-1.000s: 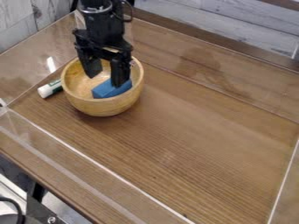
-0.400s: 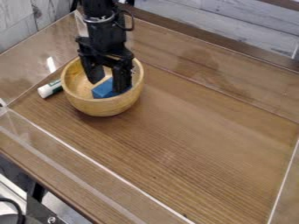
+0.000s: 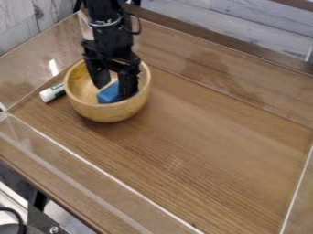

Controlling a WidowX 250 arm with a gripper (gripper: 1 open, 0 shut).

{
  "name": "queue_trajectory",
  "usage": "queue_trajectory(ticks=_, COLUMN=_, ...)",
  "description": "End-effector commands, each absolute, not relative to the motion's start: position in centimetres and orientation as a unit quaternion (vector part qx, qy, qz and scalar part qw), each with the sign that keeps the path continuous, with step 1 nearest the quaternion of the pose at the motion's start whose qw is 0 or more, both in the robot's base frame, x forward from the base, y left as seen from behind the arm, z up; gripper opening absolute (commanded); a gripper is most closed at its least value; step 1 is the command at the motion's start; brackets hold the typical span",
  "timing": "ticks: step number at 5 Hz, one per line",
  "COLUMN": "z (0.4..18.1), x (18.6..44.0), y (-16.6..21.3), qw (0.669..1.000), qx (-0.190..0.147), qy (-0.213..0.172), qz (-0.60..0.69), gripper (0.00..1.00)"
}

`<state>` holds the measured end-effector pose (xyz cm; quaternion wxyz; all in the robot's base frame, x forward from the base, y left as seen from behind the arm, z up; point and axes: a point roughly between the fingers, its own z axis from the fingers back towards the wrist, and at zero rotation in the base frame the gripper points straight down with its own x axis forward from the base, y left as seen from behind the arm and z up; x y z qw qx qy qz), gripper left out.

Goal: Remove the blue block from inside the brown bowl and put it on the table

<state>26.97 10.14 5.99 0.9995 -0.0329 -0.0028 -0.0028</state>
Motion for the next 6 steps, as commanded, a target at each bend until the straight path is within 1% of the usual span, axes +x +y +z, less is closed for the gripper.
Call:
queue_trajectory(ticks=1, z=6.75, x=27.49, y=10.41, qw=0.999, qx=-0.029, qy=-0.022, qz=-0.002, gripper=1.0)
queue_trajectory(ticks=6, z=6.84, x=27.83, y=10.67, qw=0.999, qx=-0.036, qy=-0.03, qz=0.009, gripper=1.0)
